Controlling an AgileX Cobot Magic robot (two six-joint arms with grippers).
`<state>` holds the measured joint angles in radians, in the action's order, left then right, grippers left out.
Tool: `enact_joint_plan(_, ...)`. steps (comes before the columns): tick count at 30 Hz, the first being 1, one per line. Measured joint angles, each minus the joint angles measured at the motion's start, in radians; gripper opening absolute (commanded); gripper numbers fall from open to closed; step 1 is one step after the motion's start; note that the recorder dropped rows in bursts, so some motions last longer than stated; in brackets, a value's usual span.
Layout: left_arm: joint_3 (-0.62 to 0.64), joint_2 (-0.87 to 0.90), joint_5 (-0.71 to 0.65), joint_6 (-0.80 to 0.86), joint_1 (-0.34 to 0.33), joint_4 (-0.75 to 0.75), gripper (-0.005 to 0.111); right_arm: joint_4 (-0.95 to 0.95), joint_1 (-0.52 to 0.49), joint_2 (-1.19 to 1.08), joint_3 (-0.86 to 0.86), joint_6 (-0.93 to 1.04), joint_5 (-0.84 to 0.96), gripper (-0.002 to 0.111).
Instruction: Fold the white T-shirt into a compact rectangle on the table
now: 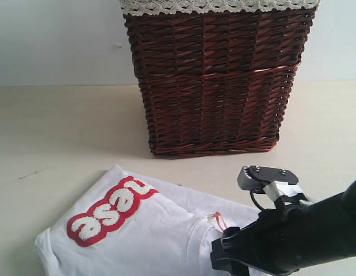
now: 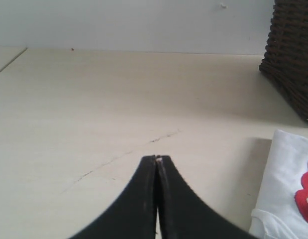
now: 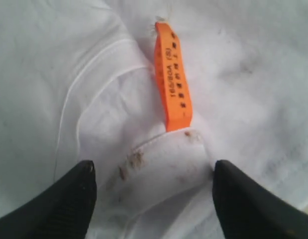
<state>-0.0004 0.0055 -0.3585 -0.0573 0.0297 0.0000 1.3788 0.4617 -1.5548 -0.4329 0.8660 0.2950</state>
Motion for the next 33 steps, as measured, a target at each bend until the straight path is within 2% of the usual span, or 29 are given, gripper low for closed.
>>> enact_joint_plan(3,0.0,0.0,0.0,0.0,0.0,0.0,0.0,0.066,0.0,-0.033,-0.025,0.068,0.04,0.061)
enact_joint_plan(5,0.0,0.0,0.0,0.0,0.0,0.0,0.0,0.093,0.002,-0.046,-0.04,0.096,0.059,0.054)
enact_joint_plan(10,0.0,0.0,0.0,0.0,0.0,0.0,0.0,0.12,0.002,-0.096,-0.051,0.117,0.046,0.031)
enact_joint_plan(15,0.0,0.0,0.0,0.0,0.0,0.0,0.0,0.125,0.002,-0.145,-0.074,0.176,0.07,0.0)
enact_joint_plan(23,0.0,0.0,0.0,0.0,0.0,0.0,0.0,0.054,0.002,-0.097,-0.162,0.18,0.167,0.0)
enact_joint_plan(25,0.0,0.0,0.0,0.0,0.0,0.0,0.0,-0.067,0.002,-0.054,-0.19,0.09,0.173,0.0)
enact_joint_plan(28,0.0,0.0,0.0,0.0,0.0,0.0,0.0,-0.384,0.002,0.019,-0.244,-0.184,0.195,0.0)
enact_joint_plan(29,0.0,0.0,0.0,0.0,0.0,0.0,0.0,-0.564,0.002,0.052,-0.27,-0.345,0.218,0.0)
enact_joint_plan(33,0.0,0.0,0.0,0.0,0.0,0.0,0.0,-1.082,0.003,0.135,-0.336,-0.836,0.379,0.0)
